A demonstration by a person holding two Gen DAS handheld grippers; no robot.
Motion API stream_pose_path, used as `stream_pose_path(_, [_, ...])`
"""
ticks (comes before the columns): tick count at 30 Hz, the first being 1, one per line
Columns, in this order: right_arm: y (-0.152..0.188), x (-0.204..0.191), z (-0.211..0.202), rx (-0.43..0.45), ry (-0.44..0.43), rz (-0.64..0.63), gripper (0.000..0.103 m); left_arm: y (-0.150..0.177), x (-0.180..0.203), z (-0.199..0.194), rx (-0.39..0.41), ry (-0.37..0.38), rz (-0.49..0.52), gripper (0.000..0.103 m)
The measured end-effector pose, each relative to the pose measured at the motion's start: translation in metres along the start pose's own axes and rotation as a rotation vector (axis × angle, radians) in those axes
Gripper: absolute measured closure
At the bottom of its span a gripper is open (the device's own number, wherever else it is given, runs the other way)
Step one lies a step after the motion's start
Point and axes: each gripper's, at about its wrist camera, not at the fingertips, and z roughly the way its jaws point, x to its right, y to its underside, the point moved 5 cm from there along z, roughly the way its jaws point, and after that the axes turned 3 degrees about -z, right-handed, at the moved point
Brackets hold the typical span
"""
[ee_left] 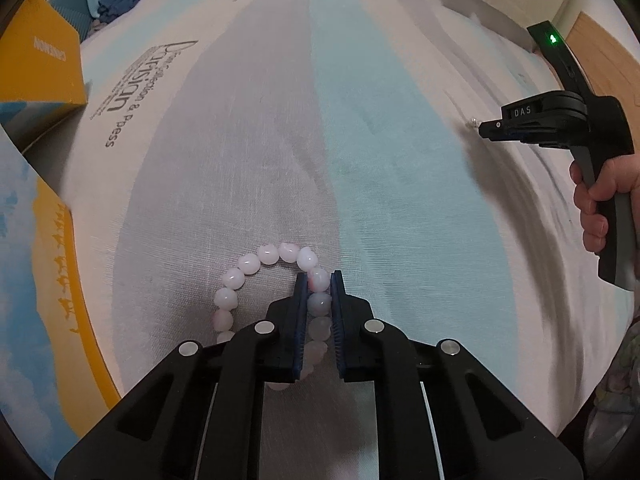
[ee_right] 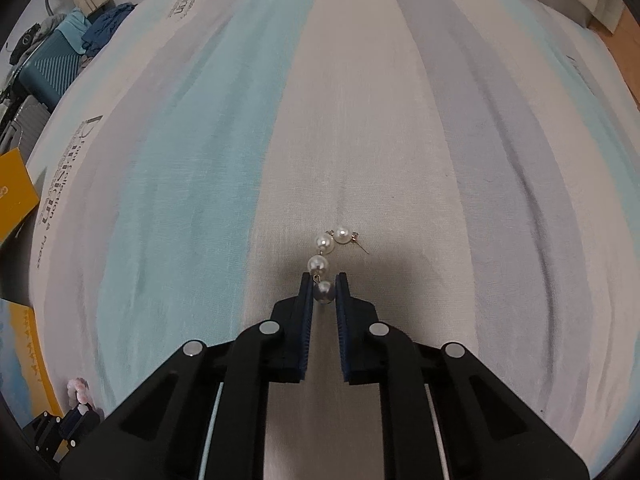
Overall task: Organize jewelry
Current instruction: 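Grasp the white pearl bracelet with the left tool while the right tool grasps the pearl earrings, then carry the pearl bracelet and earrings into the white box and open both tools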
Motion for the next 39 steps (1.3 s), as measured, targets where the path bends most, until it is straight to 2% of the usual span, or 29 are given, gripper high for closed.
stream_pose_path(14, [0.014, -0.008, -0.032, 0.043, 0.000, -0.019, 0.092, -0.009, 0.006, -0.028, 0.031, -0.014, 0.010, 0.093])
stream_pose_path(28, [0.026, -0.019, -0.090, 0.118, -0.042, -0.035, 0.092, -0.014, 0.023, -0.073, 0.077, -0.018, 0.024, 0.093])
stream_pose_path(32, [0.037, -0.023, -0.109, 0.144, -0.061, -0.028, 0.092, -0.017, 0.027, -0.089, 0.080, -0.004, 0.013, 0.093])
stream_pose_path(39, [0.065, -0.040, -0.143, 0.190, -0.081, -0.054, 0.092, -0.017, 0.028, -0.119, 0.108, -0.043, 0.020, 0.093])
